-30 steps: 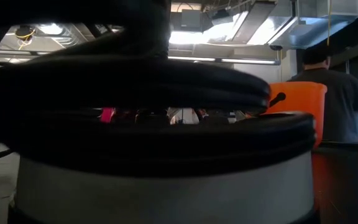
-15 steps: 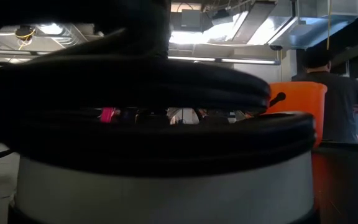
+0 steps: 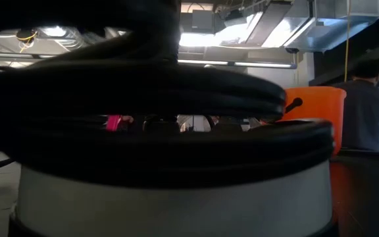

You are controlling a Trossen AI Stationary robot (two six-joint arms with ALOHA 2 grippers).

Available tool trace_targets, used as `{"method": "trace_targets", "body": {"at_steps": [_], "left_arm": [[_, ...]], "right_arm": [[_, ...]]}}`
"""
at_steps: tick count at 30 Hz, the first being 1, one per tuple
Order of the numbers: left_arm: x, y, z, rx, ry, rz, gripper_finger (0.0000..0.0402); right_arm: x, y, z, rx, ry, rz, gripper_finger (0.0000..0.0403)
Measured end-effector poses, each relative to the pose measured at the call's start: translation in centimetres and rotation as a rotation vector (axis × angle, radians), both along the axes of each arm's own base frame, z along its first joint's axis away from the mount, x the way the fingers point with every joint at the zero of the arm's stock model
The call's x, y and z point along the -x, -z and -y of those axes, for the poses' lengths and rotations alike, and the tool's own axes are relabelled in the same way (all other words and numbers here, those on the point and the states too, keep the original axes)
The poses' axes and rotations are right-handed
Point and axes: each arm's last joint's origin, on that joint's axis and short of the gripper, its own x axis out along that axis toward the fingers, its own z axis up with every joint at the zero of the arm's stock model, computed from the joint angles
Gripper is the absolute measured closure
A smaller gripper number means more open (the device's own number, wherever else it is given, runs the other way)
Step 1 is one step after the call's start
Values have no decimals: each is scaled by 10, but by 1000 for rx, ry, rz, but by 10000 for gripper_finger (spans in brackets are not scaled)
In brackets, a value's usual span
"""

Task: Sort candy
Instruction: Put the white chocolate into the black bucket

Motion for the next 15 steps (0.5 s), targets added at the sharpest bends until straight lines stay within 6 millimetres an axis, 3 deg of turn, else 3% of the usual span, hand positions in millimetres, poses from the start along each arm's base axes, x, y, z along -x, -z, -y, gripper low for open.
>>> {"method": "trace_targets", "body": {"at_steps": [8,12,15], "left_arm": [[67,-24,44,208,198,103,401],[84,-32,58,293,316,166,401],[88,-31,64,278,313,155,401]], "right_arm": [[0,0,0,19,-9,-4,210],[0,0,0,23,-2,2,210],[0,-1,0,20,-1,8,210]]}}
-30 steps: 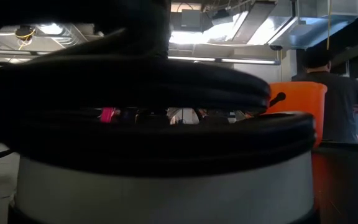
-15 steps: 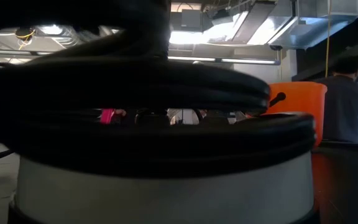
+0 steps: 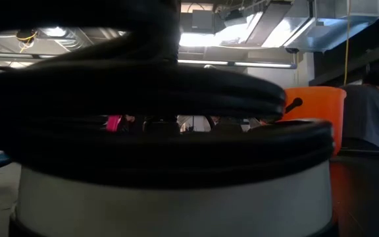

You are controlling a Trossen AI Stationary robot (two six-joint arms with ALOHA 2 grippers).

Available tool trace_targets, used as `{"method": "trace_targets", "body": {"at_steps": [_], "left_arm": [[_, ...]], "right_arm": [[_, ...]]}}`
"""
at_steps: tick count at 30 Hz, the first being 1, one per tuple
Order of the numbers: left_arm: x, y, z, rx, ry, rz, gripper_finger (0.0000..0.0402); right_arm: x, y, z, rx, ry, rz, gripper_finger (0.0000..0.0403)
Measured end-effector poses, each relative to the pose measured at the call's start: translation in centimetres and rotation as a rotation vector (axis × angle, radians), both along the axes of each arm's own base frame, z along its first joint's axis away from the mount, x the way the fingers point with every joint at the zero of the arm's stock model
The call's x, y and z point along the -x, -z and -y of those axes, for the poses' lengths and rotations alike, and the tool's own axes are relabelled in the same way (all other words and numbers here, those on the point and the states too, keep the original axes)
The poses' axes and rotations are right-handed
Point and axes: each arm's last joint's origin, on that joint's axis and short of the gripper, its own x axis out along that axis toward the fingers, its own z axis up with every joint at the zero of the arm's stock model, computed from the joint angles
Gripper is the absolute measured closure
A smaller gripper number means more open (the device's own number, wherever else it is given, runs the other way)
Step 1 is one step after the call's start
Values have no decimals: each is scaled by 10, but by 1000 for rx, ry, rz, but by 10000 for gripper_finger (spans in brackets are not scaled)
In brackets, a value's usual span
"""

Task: Sort candy
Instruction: Put the white chocolate into the black bucket

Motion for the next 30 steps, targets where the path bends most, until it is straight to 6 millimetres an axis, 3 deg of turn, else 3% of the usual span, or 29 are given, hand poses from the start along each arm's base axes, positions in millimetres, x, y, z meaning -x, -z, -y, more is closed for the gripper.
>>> {"method": "trace_targets", "body": {"at_steps": [6,9,14,21,30], "left_arm": [[-11,18,4,-184,-53,-64,401],[-21,43,4,-263,-55,-174,393],[-24,88,-8,-328,-103,-418,336],[-32,123,-24,-293,-32,-482,257],[-55,149,-42,-262,-17,-660,235]], "right_arm": [[0,-1,0,0,10,11,210],[0,-1,0,1,12,12,210],[0,-1,0,8,9,10,210],[2,3,1,29,-35,-49,210],[7,12,2,58,-97,-165,210]]}}
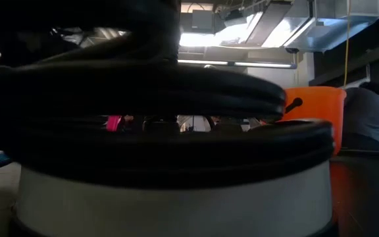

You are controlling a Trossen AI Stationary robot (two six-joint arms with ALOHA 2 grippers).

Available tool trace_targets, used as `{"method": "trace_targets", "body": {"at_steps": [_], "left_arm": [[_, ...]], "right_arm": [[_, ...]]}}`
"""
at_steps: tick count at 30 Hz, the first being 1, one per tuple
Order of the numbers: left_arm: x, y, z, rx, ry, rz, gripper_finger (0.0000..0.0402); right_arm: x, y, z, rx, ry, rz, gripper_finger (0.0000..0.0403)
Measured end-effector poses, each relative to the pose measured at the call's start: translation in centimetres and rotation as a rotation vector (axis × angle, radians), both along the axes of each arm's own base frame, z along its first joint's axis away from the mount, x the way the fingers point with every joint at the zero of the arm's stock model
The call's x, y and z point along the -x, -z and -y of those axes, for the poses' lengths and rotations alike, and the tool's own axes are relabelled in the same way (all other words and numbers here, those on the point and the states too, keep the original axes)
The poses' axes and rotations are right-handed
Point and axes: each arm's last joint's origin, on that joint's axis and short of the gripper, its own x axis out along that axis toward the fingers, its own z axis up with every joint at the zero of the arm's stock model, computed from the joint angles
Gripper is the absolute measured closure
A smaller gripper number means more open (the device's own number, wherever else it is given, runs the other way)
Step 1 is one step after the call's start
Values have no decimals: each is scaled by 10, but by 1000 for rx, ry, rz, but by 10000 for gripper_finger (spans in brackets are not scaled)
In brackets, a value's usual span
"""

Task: Sort candy
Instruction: Put the white chocolate into the black bucket

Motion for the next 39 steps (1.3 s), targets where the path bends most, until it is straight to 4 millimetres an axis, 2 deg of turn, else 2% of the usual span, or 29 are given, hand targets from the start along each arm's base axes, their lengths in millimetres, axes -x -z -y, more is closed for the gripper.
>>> {"method": "trace_targets", "body": {"at_steps": [8,18,26,29,32,36,39], "left_arm": [[-18,27,-12,53,-48,-180,235],[-28,47,-4,124,4,-290,232],[-32,56,-2,153,-27,-336,184],[-34,54,6,204,-20,-337,164],[-38,48,19,203,63,-316,153],[-46,46,40,93,262,-228,151],[-45,51,49,21,335,-192,150]], "right_arm": [[11,27,8,-9,13,-42,210],[28,66,22,-22,77,-88,210],[40,98,32,-7,152,-112,210],[43,107,35,-7,157,-112,210],[45,114,37,-7,158,-108,210],[47,118,38,7,171,-95,210],[46,118,39,11,179,-84,210]]}}
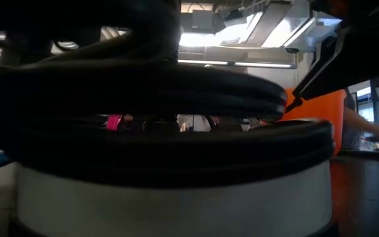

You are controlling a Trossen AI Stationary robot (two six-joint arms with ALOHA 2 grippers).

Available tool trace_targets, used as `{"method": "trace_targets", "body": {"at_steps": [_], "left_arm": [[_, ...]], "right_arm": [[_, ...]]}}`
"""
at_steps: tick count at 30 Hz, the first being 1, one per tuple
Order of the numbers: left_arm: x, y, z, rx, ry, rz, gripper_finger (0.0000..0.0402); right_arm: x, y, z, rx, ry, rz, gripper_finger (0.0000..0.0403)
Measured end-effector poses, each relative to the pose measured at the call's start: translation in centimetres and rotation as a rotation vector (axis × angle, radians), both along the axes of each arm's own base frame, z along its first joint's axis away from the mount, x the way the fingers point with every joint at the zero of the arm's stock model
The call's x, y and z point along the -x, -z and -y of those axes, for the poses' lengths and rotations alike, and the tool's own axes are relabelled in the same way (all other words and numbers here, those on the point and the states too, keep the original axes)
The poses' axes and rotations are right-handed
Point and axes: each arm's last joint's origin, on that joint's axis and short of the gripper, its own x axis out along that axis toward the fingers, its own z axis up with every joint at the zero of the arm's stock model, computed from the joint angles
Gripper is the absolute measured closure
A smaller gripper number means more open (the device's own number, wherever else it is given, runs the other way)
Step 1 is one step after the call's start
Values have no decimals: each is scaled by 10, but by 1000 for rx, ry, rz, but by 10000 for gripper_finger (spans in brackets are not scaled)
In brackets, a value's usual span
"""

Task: Sort candy
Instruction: Put the white chocolate into the black bucket

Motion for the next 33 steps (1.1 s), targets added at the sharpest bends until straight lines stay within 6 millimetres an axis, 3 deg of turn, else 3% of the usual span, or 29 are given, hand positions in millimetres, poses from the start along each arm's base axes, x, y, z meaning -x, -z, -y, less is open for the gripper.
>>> {"method": "trace_targets", "body": {"at_steps": [10,14,26,33], "left_arm": [[-2,33,6,-21,38,-191,152],[-6,38,5,-82,42,-214,180],[-28,17,-3,-234,-59,-69,369],[-37,-6,0,-256,-68,-79,401]], "right_arm": [[-4,-3,-3,-46,-6,47,210],[-6,-5,-5,-63,-8,69,210],[-13,-20,-12,-129,-35,95,210],[-16,-27,-14,-147,-41,109,210]]}}
